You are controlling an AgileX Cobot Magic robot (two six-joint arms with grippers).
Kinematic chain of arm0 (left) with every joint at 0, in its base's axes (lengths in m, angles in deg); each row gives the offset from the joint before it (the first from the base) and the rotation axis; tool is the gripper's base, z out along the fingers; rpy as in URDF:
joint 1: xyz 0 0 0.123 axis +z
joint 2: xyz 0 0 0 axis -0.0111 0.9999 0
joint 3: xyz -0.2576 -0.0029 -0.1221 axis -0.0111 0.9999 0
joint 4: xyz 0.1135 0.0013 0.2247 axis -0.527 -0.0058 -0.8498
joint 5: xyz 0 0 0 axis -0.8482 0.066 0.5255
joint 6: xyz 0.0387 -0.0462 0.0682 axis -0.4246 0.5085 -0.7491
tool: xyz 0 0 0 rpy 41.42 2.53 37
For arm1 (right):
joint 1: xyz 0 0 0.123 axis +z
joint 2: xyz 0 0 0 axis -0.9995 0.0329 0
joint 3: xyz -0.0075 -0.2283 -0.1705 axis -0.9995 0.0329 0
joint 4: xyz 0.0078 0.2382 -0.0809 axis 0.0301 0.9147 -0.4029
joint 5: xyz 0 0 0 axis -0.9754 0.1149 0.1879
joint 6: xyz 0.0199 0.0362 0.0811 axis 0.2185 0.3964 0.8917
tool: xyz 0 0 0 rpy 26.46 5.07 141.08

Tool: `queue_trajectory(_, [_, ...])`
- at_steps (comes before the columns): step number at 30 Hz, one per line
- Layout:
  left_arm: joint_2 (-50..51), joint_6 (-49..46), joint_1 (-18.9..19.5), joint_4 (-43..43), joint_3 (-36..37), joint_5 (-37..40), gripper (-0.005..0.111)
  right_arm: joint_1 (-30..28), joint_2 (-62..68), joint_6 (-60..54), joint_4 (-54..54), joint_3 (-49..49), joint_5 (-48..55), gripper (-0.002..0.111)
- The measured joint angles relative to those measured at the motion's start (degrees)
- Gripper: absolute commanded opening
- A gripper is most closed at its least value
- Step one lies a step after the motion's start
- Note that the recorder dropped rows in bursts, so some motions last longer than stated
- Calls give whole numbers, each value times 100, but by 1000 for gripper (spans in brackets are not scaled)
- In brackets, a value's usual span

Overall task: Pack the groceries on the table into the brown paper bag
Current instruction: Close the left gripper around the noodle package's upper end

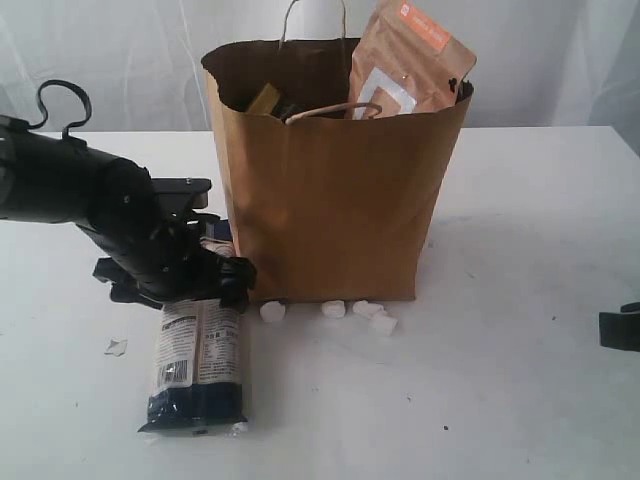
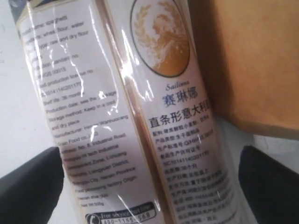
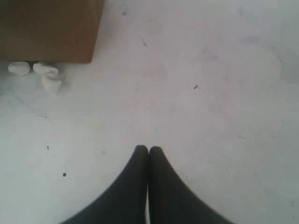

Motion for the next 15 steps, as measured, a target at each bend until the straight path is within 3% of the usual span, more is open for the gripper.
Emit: queue_trajectory(15, [261, 116, 0, -207, -11, -404, 105, 0, 0, 0, 21, 0, 500, 0])
